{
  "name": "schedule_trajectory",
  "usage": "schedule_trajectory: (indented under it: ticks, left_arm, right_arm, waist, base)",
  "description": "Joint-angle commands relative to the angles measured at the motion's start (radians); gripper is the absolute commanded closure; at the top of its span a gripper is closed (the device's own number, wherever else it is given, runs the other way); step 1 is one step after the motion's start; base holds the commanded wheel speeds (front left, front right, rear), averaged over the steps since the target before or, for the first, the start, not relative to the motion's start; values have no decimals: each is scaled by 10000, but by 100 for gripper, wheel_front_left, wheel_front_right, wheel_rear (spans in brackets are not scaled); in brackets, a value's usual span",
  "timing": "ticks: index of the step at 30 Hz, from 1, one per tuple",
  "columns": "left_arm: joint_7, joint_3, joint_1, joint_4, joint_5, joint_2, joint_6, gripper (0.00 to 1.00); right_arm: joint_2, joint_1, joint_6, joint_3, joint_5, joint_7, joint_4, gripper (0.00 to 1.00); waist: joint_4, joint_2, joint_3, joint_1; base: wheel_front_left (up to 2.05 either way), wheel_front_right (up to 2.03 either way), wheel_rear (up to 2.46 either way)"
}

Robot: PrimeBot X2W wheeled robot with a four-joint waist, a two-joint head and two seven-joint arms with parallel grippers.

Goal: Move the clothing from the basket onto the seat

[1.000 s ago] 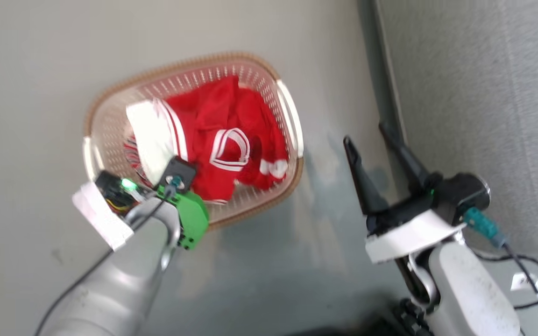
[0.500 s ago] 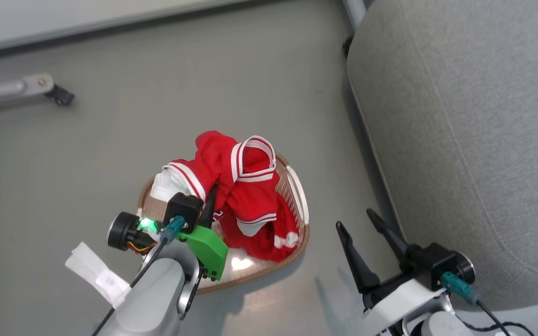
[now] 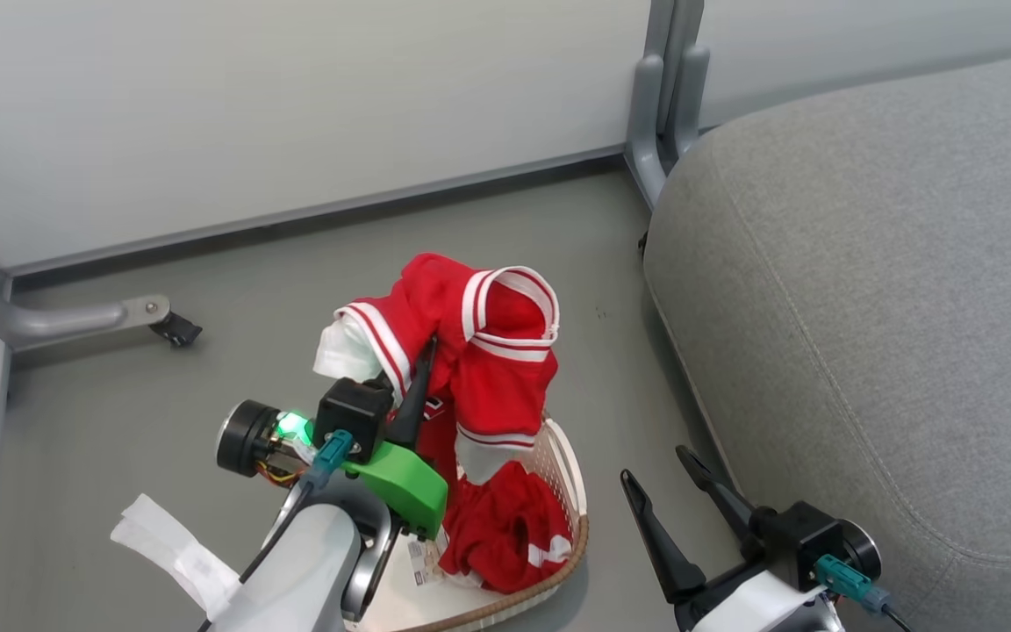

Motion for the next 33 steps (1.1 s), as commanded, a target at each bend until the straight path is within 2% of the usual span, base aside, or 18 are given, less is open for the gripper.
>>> schedule_trajectory:
  ticks: [1, 14, 25, 31, 33]
  left_arm:
    - [103, -25, 193, -194, -17, 95, 59, 100]
    - [772, -714, 550, -1976, 76, -16, -47, 100]
    - [1321, -1626, 617, -3253, -34, -385, -514, 100]
    - [1654, -1936, 774, -3746, -177, -378, -641, 100]
    - [1751, -2002, 827, -3846, -220, -345, -670, 100]
  right_arm:
    - [-39, 132, -3, -1, 30, -49, -51, 0]
    - [-37, -674, -3, 192, 415, -49, -730, 0]
    - [-30, -1009, -3, 525, 1241, -49, -78, 0]
    - [-36, -918, -3, 676, 1212, -49, 83, 0]
    - [-36, -900, -3, 752, 1085, -49, 177, 14]
  waist:
    - [-3, 0, -250, 1]
    - [144, 0, -188, 1]
    - [314, 0, -358, 1]
    - [317, 0, -517, 1]
    - [310, 0, -559, 1]
  base:
    - [0, 0, 0]
    - [0, 0, 0]
    - [0, 0, 0]
    - [0, 0, 0]
    - [0, 0, 0]
